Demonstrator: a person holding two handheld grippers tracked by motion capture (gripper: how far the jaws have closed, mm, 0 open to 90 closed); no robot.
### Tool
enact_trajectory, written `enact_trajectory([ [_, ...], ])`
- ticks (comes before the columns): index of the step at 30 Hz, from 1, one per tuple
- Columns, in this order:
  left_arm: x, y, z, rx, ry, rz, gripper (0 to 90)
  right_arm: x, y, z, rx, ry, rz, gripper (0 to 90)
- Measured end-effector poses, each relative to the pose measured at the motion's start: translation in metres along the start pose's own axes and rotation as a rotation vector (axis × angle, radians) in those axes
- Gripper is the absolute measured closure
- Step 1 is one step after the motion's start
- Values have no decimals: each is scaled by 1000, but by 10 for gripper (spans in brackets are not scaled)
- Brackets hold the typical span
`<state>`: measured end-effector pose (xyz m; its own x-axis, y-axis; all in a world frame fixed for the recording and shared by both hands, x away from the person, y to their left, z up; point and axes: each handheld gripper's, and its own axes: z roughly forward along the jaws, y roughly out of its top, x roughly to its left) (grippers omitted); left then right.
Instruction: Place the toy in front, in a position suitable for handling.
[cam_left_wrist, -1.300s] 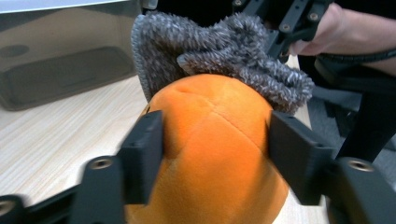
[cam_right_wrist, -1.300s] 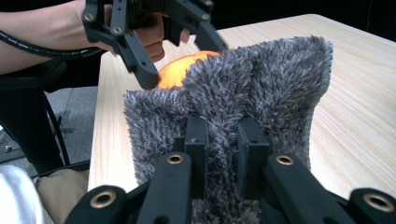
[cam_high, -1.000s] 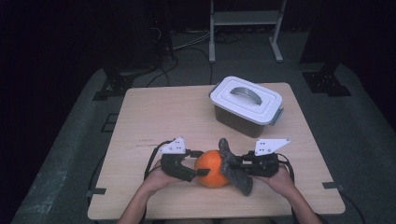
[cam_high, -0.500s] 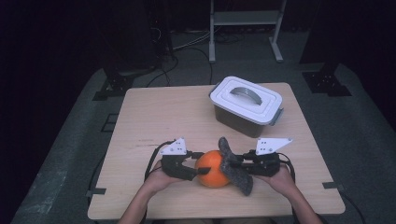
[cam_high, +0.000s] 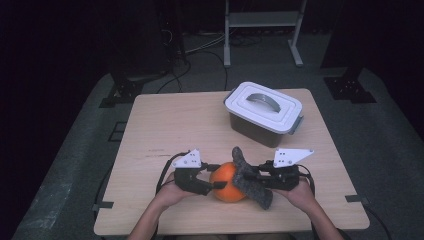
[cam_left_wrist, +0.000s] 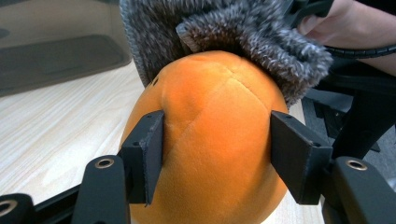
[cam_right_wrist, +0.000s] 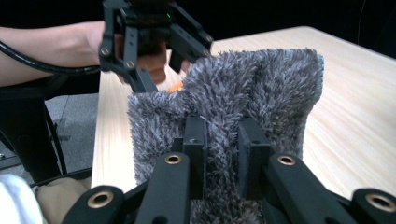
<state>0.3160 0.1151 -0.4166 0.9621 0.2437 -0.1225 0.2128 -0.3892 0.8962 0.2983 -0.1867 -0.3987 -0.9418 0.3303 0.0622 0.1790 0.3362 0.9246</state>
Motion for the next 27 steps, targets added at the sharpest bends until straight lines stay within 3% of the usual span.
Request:
enact_trajectory([
  [4, -1, 0, 1, 5, -1, 10, 388, 5, 5, 3, 1, -3, -30, 754],
  [13, 1, 0, -2, -6, 13, 6, 424, -6, -7, -2, 26, -20, 13, 752],
  [17, -3, 1, 1, -3, 14, 24, 417, 1, 2, -1, -23, -3, -4, 752],
  [20, -3, 2, 0, 0, 15, 26, 418, 3, 3, 0, -10, -1, -18, 751],
  [27, -2, 6, -6, -23, 39, 34, 456, -2, 0, -6, -6, -30, 1, 752],
])
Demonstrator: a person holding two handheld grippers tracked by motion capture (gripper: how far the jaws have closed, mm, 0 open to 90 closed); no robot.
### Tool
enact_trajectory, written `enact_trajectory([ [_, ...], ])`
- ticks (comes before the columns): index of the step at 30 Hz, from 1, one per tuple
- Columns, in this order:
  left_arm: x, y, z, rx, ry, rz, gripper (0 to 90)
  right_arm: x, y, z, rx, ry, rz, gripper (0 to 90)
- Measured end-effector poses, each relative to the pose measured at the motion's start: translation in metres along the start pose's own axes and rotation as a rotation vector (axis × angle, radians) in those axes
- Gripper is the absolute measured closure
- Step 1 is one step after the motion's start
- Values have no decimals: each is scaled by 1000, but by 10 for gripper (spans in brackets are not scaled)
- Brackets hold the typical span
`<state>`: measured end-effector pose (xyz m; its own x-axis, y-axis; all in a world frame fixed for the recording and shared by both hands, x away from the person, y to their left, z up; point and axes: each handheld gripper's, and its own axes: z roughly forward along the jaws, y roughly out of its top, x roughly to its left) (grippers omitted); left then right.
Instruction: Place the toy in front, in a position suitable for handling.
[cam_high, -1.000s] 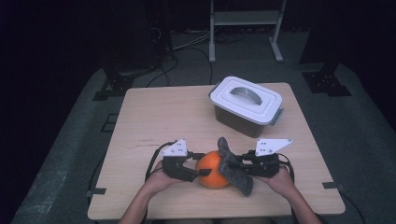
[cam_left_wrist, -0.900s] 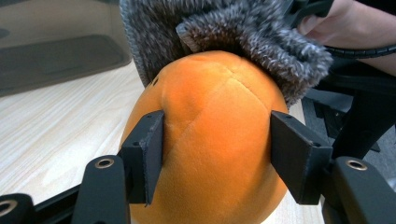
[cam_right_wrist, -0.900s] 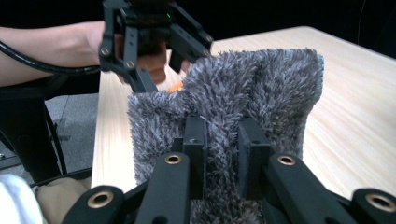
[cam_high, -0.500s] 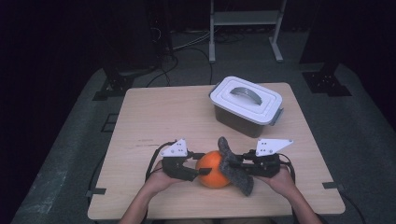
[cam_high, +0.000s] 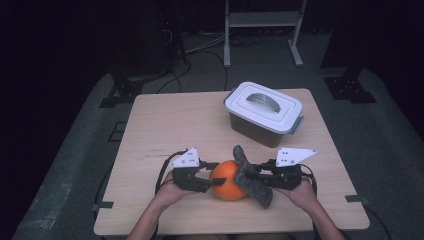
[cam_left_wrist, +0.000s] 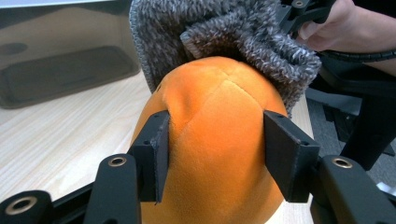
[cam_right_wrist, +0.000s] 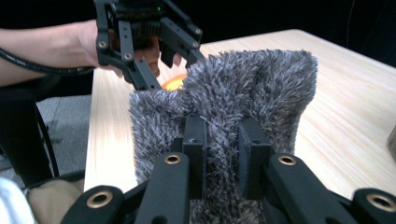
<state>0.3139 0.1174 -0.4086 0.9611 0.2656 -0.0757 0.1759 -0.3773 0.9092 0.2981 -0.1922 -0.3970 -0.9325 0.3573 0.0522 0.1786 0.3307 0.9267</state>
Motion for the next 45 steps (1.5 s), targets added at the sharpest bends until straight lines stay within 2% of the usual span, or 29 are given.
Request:
enact_trajectory([
  [1, -2, 1, 1, -2, 4, 4, 460, 1, 2, -1, -20, 5, 0, 752],
  [2, -5, 4, 2, 2, 7, 27, 465, 3, 5, -1, -35, 15, -8, 751],
  [5, -6, 6, 2, -6, 14, 34, 476, 5, 6, 1, -22, 10, -20, 750],
  [8, -6, 6, 0, -6, 16, 33, 482, 0, 0, 3, -1, 25, 3, 752],
  [11, -8, 6, 1, -6, 13, 31, 480, 1, 1, 2, 1, 16, 5, 753],
  [14, -12, 8, 6, 5, 6, 55, 454, 5, 7, 2, -8, 15, -15, 752],
  [16, -12, 8, 7, 11, 15, 62, 391, 5, 5, 4, 6, 20, -22, 753],
  [19, -11, 8, 10, 20, 51, 38, 255, 1, 0, 4, 19, 38, -9, 752],
  [20, -10, 8, 11, 25, 51, 32, 208, -1, -1, 4, 19, 44, -3, 752],
  [23, -8, 6, 13, 39, 29, 14, 167, -3, -2, 2, 34, 39, -1, 751],
  [25, -5, 2, 15, 41, 1, -15, 167, -4, -3, 2, 41, 35, -2, 750],
  [26, -3, -1, 13, 38, -14, -13, 275, -5, -5, 2, 48, 30, 6, 750],
  [27, -3, -1, 13, 38, -14, -13, 325, -5, -5, 2, 48, 30, 6, 750],
  [28, -6, 2, 11, 42, 29, 7, 383, -5, -3, 2, 33, 30, 19, 753],
  [29, -6, 2, 11, 42, 29, 7, 406, -4, -1, 2, 27, 22, 16, 755],
  [30, -8, 8, 8, 47, 55, 17, 425, -2, 3, 1, 8, 19, 12, 756],
  [31, -8, 8, 8, 47, 55, 17, 435, -2, 3, 1, 8, 19, 12, 756],
  [32, -13, 13, 9, 58, 96, 54, 445, 2, 11, -1, -45, 27, 5, 756],
  [33, -13, 13, 9, 58, 96, 54, 449, 2, 11, -1, -45, 27, 5, 756],
  [34, -17, 15, 12, 65, 121, 77, 452, 6, 16, 1, -52, 23, -13, 756],
  [37, -19, 16, 13, 68, 118, 86, 451, 6, 10, 8, -12, 22, -18, 755],
  [39, -18, 14, 13, 73, 110, 85, 431, 1, 4, 8, -2, 32, -3, 754],
  [42, -13, 12, 11, 74, 123, 80, 320, -3, -1, 6, 43, 7, -3, 750],
  [43, -13, 12, 11, 74, 123, 80, 280, -3, -1, 6, 43, 7, -3, 750],
  [44, -11, 11, 11, 79, 120, 61, 280, -4, -3, 6, 53, 5, 2, 749],
  [45, -10, 10, 12, 78, 122, 54, 226, -6, -7, 6, 65, 4, 12, 747],
])
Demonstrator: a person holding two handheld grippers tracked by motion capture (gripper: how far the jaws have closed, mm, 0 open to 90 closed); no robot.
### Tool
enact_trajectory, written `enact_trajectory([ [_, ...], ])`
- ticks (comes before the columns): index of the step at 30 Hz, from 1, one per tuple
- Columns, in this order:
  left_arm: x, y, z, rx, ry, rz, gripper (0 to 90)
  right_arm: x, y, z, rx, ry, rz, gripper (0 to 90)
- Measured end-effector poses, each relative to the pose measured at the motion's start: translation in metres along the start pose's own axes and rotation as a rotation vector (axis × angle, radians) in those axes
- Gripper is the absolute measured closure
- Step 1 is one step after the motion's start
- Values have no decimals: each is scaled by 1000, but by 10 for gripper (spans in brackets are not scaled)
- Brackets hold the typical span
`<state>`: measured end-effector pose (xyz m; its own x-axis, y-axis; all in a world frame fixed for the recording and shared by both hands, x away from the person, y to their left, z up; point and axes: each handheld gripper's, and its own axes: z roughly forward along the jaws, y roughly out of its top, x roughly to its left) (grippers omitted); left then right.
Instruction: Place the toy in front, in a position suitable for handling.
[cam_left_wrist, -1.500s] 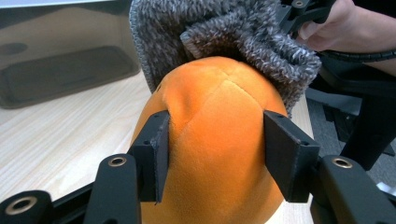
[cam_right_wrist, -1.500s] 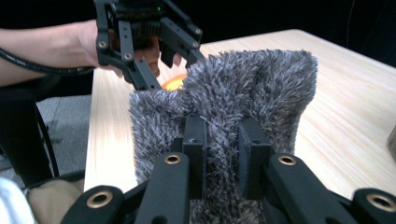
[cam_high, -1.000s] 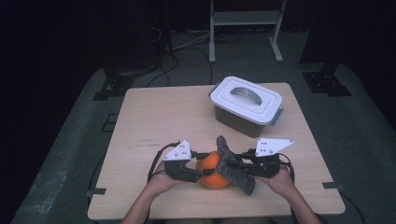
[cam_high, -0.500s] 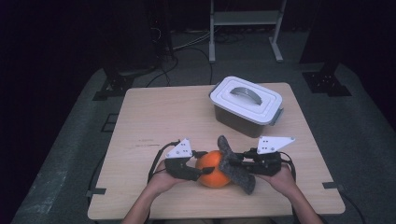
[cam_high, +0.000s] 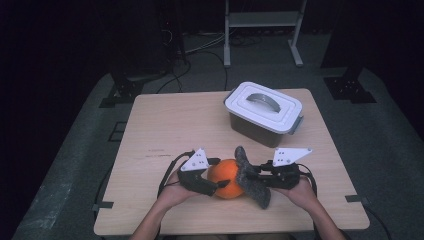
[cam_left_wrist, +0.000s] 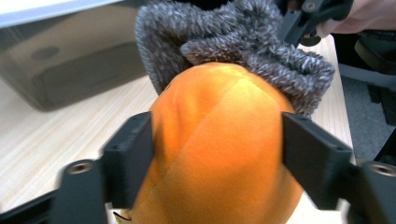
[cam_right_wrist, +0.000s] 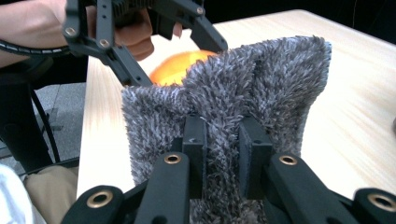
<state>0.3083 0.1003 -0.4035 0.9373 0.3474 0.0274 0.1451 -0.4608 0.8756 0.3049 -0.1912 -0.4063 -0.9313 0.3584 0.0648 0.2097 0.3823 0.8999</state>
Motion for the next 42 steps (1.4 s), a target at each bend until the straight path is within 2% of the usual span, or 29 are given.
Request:
enact_trajectory([
  [1, 1, -1, 2, 1, 2, -20, 228, 0, 0, 0, 3, -4, 0, 747],
  [3, -1, -1, 2, -8, 9, -21, 311, 3, 5, -2, 1, -20, -15, 753],
  [4, -1, -1, 2, -8, 9, -21, 318, 3, 5, -2, 1, -20, -15, 753],
  [5, -2, -1, 4, -19, 11, -34, 322, 6, 10, -5, -31, -15, -19, 754],
  [6, -2, -1, 4, -19, 11, -34, 322, 6, 10, -5, -31, -15, -19, 754],
  [7, -3, 0, 6, -23, 16, -34, 322, 8, 13, -7, -60, -7, -18, 754],
  [8, -5, 1, 7, -26, 15, -34, 309, 13, 19, -6, -72, -4, -36, 753],
  [9, -5, 1, 7, -24, 13, -32, 294, 15, 20, -4, -59, -8, -50, 753],
  [12, -4, 2, 6, -15, 8, -23, 195, 15, 15, 1, -34, -4, -53, 753],
  [13, -1, 0, 5, -17, 0, -36, 164, 12, 12, 2, -33, 14, -43, 754],
  [16, 3, -1, 4, -11, -9, -61, 114, 11, 12, 1, -25, 5, -44, 755],
  [17, 5, -3, 5, -9, -28, -79, 115, 8, 9, -1, -25, 4, -40, 754],
  [18, 5, -3, 5, -9, -28, -79, 136, 7, 8, -2, -25, 2, -36, 755],
  [19, 6, -6, 6, -6, -53, -79, 178, 5, 7, -4, -21, -3, -31, 755],
  [21, 5, -6, 6, -8, -69, -70, 228, 3, 6, -6, -16, -12, -25, 754],
  [26, 4, -6, 3, -12, -109, -58, 311, -4, 2, -10, -11, -28, -2, 752],
  [27, 3, -6, 2, -16, -147, -49, 329, -8, 0, -13, -11, -37, 11, 750],
  [29, 2, -6, 3, -16, -159, -44, 336, -12, -3, -15, -10, -48, 22, 750],
  [30, 2, -6, 3, -16, -159, -44, 335, -13, -3, -15, -10, -50, 27, 750],
  [32, 2, -5, 6, -18, -114, -39, 297, -14, -4, -16, -11, -50, 38, 750],
  [33, 2, -6, 7, -12, -89, -40, 256, -14, -4, -16, -13, -49, 38, 750],
  [34, 2, -6, 7, -12, -89, -40, 217, -14, -4, -16, -13, -45, 37, 750],
  [35, 4, -9, 12, -2, -65, -60, 171, -14, -4, -16, -11, -39, 36, 750],
  [36, 4, -9, 12, -2, -65, -60, 163, -14, -4, -16, -11, -39, 36, 750],
  [37, 6, -12, 15, 3, -87, -83, 162, -13, -3, -15, -10, -37, 34, 749],
  [38, 7, -14, 17, 6, -103, -90, 162, -13, -3, -15, -9, -35, 34, 749],
  [40, 8, -15, 17, 9, -110, -92, 167, -12, -3, -15, -7, -35, 31, 748],
  [41, 8, -16, 17, 5, -126, -88, 243, -11, -2, -15, -6, -37, 28, 749],
  [42, 8, -16, 17, 5, -126, -88, 278, -11, -2, -15, -6, -37, 28, 749],
])
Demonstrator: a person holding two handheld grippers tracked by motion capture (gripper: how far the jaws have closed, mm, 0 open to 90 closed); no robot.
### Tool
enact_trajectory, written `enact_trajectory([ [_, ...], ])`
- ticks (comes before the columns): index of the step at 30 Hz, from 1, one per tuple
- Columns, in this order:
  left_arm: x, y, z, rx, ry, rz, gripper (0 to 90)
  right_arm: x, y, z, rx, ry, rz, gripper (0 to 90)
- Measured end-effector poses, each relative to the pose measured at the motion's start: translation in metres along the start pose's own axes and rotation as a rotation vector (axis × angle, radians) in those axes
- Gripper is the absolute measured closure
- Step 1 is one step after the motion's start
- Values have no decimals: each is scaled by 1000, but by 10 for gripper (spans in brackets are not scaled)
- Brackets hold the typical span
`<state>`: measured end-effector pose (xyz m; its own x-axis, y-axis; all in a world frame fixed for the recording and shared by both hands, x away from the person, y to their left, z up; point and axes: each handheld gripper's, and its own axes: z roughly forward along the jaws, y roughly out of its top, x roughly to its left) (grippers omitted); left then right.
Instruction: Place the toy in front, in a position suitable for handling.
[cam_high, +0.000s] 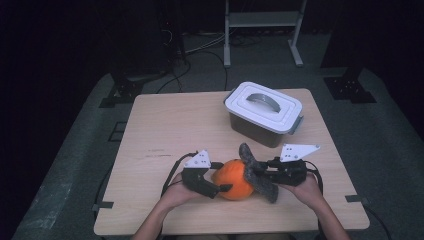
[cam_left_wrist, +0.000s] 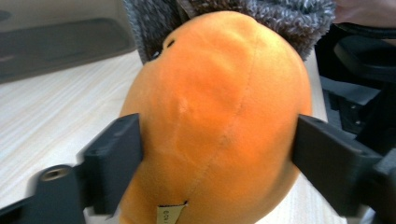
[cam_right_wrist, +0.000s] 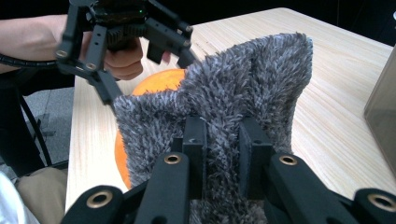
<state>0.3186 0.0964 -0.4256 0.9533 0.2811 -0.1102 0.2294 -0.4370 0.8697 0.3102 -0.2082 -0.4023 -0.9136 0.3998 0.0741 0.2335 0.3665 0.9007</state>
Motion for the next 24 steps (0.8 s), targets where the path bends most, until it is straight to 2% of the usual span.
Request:
enact_trajectory([
  [1, -2, 1, -2, 3, 15, 18, 278, 0, 1, 0, -1, 1, 0, 749],
  [2, -3, 3, -5, 7, 35, 34, 408, 3, 4, -2, -20, -13, -11, 754],
  [3, -5, 8, -9, 2, 78, 37, 427, 4, 7, -3, -29, -19, -15, 757],
  [4, -5, 8, -9, 2, 78, 37, 442, 4, 7, -3, -29, -19, -15, 757],
  [5, -8, 14, -14, 9, 152, 52, 453, 7, 13, -8, -72, -24, -19, 758],
  [6, -8, 14, -14, 9, 152, 52, 457, 7, 13, -8, -72, -24, -19, 758],
  [8, -13, 19, -15, 43, 213, 71, 465, 13, 21, -10, -121, -10, -30, 758],
  [10, -13, 19, -14, 44, 209, 70, 468, 15, 22, -6, -112, -8, -38, 758],
  [12, -17, 19, -12, 61, 184, 81, 461, 15, 19, 3, -69, -7, -39, 758],
  [15, -17, 18, -11, 68, 143, 97, 433, 11, 7, 16, 35, 13, -39, 754],
  [16, -17, 18, -11, 68, 143, 97, 426, 11, 7, 16, 35, 13, -39, 754],
  [17, -15, 17, -13, 43, 122, 72, 426, 10, 5, 17, 51, 10, -43, 754],
  [18, -13, 17, -14, 28, 121, 60, 348, 5, 1, 15, 72, 13, -22, 753],
  [19, -11, 17, -16, 6, 161, 42, 312, 3, 0, 13, 77, 8, -15, 753],
  [20, -11, 17, -16, 6, 161, 42, 285, 3, 0, 13, 77, 8, -15, 753],
  [21, -7, 15, -15, 13, 160, 20, 272, 1, -2, 11, 80, 10, -1, 753],
  [24, -7, 11, -10, 35, 149, 19, 255, 1, -2, 9, 86, 14, -2, 752],
])
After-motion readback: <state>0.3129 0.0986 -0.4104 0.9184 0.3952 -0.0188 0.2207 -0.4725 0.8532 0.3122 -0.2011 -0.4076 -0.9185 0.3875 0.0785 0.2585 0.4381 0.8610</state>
